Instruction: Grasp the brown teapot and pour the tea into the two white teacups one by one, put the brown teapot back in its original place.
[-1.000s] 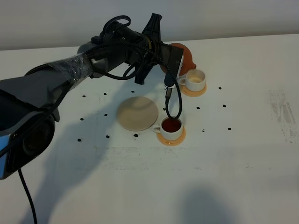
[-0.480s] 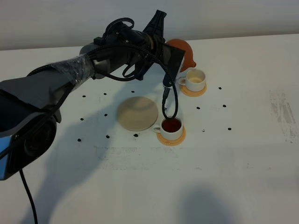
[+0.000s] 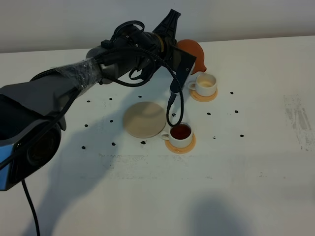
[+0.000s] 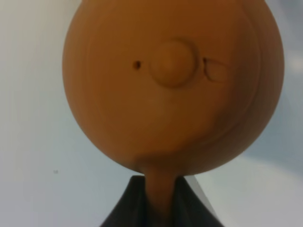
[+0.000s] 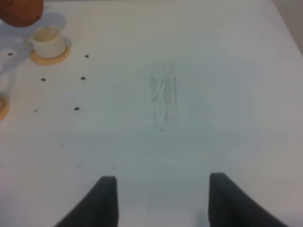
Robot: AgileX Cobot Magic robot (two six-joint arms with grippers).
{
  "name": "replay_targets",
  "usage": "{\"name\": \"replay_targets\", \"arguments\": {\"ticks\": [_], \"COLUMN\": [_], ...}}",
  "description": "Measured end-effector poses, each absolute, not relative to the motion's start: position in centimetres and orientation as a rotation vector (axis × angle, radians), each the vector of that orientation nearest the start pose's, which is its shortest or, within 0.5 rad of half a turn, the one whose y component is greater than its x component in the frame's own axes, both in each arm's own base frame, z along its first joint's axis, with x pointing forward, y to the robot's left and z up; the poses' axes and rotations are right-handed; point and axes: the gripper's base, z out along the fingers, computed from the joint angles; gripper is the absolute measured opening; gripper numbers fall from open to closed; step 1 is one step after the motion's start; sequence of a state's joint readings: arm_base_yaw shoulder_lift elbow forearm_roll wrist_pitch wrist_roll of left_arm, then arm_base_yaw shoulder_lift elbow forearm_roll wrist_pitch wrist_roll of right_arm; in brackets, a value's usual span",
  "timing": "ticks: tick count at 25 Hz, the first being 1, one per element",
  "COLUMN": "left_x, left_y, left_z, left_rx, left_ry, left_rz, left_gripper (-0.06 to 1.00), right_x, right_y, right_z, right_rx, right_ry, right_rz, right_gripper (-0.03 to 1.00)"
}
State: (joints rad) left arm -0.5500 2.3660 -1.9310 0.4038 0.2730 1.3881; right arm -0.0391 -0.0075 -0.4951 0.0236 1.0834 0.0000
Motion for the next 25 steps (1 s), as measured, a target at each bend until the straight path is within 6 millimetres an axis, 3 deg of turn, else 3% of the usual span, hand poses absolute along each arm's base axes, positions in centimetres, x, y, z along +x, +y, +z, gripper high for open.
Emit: {"name": "replay_targets", "arguments": {"ticks": [25], "left_x": [46.87], "left_y": [-28.22], "left_z": [17.83], "left_rx": [2.18], "left_ry": [0.769], "left_rz": [0.916], "left_gripper": [0.1], "right_x": [-0.64], "right_y": [0.22], "right_z": [27.41], "right_rx": [0.039], "right_ry": [2.064], "right_rz": [0.004], "right_gripper": [0.45]}}
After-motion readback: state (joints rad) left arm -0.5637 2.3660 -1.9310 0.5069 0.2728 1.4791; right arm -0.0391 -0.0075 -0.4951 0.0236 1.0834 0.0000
